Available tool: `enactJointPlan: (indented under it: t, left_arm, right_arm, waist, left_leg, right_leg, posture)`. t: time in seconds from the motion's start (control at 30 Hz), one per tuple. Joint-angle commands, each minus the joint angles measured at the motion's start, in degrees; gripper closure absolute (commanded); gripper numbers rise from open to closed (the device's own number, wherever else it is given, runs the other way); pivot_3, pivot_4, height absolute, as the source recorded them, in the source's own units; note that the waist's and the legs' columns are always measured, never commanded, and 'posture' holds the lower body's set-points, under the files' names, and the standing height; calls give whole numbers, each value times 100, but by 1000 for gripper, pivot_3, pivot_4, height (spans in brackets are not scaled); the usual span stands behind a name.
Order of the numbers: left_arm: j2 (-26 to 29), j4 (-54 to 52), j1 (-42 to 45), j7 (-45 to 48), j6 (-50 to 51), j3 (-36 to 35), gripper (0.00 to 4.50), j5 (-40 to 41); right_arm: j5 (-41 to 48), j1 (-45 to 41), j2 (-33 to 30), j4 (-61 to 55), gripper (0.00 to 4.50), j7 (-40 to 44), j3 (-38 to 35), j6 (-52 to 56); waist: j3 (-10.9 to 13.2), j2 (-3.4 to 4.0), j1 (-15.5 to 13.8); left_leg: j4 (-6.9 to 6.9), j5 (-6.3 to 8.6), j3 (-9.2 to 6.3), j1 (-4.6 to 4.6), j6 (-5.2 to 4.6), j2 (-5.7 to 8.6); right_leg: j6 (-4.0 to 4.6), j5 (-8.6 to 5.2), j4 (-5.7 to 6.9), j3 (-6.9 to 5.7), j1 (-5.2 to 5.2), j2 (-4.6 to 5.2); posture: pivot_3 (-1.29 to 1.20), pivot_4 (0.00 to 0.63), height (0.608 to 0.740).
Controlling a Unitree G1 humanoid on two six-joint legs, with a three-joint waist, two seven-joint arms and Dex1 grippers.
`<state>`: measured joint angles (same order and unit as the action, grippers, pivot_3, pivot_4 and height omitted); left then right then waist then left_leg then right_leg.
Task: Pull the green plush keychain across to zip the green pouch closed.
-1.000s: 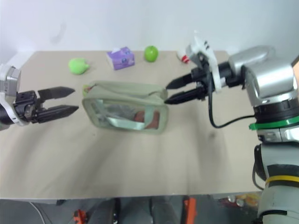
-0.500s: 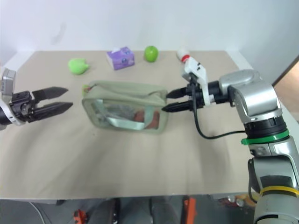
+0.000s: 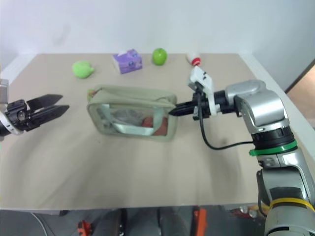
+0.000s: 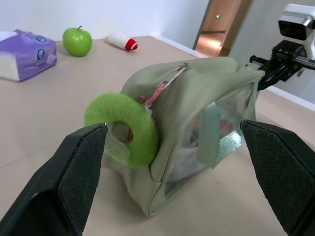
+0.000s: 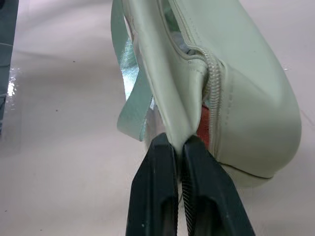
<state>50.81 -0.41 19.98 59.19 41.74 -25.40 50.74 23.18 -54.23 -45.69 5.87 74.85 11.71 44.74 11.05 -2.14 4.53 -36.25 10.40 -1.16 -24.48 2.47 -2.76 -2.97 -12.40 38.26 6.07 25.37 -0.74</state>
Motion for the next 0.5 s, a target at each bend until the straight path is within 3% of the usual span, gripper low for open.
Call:
enactJointPlan:
  t: [0.03, 0.5]
  left_arm:
    - [10, 51, -44, -8, -15, -151, 0, -7]
    - [-772, 1215, 1288, -988, 200, 792, 0, -758]
  right_arm:
    - [134, 21, -53, -259, 4490, 8, -281, -11]
    - [377, 689, -178, -998, 4490, -206, -612, 118]
  waist:
    - [0, 0, 0]
    - [-2, -2, -18]
  left_leg:
    - [0, 0, 0, 0, 0, 0]
    - [-5, 0, -3, 0, 0, 2]
  right_leg:
    - [0, 0, 0, -1, 0, 0]
    - [-27, 16, 0, -1, -6, -1]
  posture:
    - [0, 150, 740]
    - [0, 150, 740]
